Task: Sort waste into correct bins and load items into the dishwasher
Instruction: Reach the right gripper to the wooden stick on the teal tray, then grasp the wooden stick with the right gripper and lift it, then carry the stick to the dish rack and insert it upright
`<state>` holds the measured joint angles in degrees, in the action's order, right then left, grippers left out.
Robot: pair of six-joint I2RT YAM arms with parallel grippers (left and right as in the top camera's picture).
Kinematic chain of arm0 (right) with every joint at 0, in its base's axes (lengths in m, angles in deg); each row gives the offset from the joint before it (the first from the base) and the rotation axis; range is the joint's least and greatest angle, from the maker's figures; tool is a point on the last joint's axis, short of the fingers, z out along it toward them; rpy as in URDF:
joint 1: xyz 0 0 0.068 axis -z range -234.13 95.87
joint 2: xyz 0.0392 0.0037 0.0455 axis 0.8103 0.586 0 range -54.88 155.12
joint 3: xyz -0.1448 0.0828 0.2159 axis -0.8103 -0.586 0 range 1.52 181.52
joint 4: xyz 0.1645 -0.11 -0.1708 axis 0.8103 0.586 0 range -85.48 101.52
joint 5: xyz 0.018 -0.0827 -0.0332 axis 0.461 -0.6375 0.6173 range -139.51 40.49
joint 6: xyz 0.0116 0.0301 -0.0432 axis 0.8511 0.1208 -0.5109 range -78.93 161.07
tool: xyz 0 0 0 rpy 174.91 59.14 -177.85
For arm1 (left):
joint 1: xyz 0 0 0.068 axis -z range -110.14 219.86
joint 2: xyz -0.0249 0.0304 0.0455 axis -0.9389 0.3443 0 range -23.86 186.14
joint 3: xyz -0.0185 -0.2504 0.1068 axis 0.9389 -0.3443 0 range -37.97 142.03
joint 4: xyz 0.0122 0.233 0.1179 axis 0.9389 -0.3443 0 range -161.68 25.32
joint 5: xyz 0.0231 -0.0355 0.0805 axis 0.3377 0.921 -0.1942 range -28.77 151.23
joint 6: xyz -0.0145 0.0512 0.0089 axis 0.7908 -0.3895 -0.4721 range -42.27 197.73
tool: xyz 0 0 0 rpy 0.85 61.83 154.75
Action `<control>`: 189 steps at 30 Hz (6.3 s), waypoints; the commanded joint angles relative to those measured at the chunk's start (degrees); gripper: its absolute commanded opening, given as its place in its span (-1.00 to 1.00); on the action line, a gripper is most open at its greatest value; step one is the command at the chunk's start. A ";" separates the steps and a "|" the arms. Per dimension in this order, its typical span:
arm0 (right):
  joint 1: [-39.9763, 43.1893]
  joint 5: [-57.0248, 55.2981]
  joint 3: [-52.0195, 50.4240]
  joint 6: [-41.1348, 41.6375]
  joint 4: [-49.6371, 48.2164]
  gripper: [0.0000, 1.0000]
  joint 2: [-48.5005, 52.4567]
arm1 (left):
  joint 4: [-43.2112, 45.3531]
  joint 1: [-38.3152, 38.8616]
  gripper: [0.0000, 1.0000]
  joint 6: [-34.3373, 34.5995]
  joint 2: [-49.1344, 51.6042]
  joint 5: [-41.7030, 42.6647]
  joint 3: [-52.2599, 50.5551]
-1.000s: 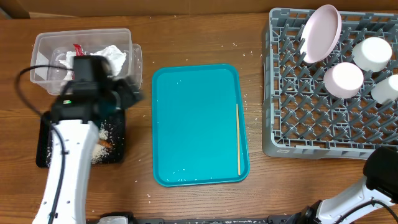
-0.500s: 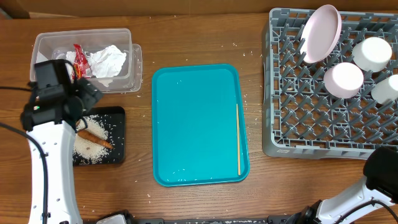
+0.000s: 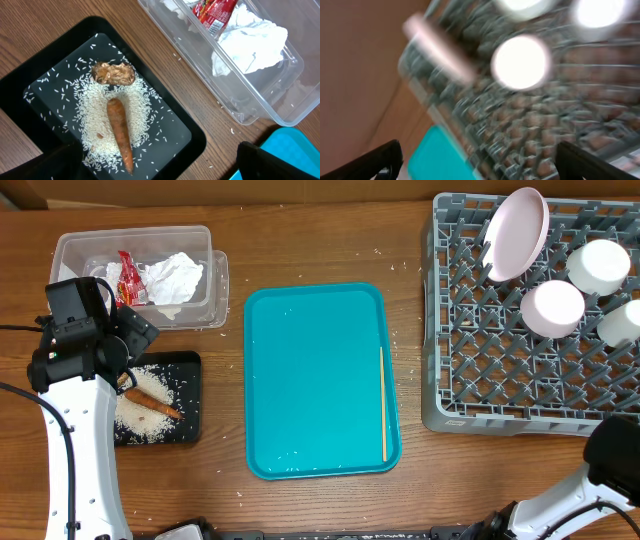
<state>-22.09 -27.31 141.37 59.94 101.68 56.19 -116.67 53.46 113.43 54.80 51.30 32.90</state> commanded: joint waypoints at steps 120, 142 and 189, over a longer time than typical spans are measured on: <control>-31.76 -22.51 -14.84 -14.75 -29.05 -0.93 8.61 | -0.07 -0.09 1.00 0.70 -0.17 -0.98 0.63; -26.82 -8.37 -24.46 -17.42 -39.65 -0.92 8.81 | -0.07 -0.07 1.00 0.70 -0.17 -0.98 0.63; -30.21 -19.78 -24.20 -7.89 -56.65 -0.01 19.98 | -0.07 -0.07 1.00 0.70 -0.17 -0.98 0.63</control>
<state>-52.34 -46.02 117.00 51.59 46.17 74.57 -116.82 53.48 113.63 54.80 51.28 32.90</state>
